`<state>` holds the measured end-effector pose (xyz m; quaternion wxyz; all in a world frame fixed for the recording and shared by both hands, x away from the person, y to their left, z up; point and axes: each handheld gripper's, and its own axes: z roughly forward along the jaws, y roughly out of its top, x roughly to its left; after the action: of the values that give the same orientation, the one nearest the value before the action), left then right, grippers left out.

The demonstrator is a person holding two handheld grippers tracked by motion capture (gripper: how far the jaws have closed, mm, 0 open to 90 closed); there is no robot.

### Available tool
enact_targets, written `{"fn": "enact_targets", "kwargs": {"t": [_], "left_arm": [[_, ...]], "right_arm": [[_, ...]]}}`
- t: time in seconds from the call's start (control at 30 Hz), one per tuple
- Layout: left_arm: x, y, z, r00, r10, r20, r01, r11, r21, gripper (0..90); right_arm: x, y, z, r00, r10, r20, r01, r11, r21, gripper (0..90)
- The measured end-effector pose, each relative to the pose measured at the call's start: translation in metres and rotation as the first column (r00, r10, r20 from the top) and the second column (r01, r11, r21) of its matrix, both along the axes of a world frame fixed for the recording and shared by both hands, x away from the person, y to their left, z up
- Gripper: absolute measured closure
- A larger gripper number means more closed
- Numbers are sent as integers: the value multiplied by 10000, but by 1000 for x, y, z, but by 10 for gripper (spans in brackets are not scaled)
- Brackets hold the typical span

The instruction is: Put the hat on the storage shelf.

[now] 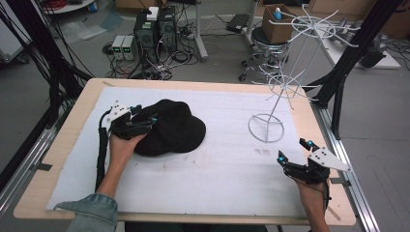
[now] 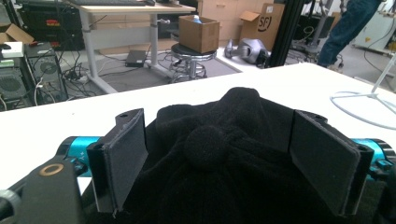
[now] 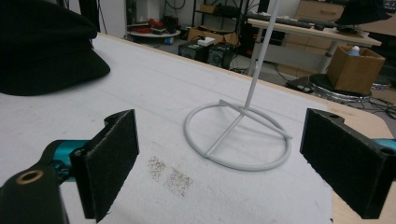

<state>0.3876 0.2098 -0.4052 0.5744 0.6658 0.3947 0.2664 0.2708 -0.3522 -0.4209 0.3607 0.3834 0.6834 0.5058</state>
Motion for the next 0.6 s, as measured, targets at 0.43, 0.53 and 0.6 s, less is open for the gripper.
{"fn": "enact_targets", "kwargs": {"t": [0.43, 0.53, 0.6], "left_arm": [[2, 0, -3, 9994, 58, -335, -48, 9995, 307, 248], [2, 1, -4, 9992, 77, -387, -65, 9995, 314, 252], [3, 1, -4, 9991, 91, -412, -77, 9994, 332, 253]], "right_arm": [[0, 0, 0, 9999, -51, -88, 51, 10000, 31, 108], [0, 0, 0, 10000, -30, -39, 30, 10000, 5, 108], [0, 0, 0, 10000, -7, -24, 7, 10000, 3, 108]]}}
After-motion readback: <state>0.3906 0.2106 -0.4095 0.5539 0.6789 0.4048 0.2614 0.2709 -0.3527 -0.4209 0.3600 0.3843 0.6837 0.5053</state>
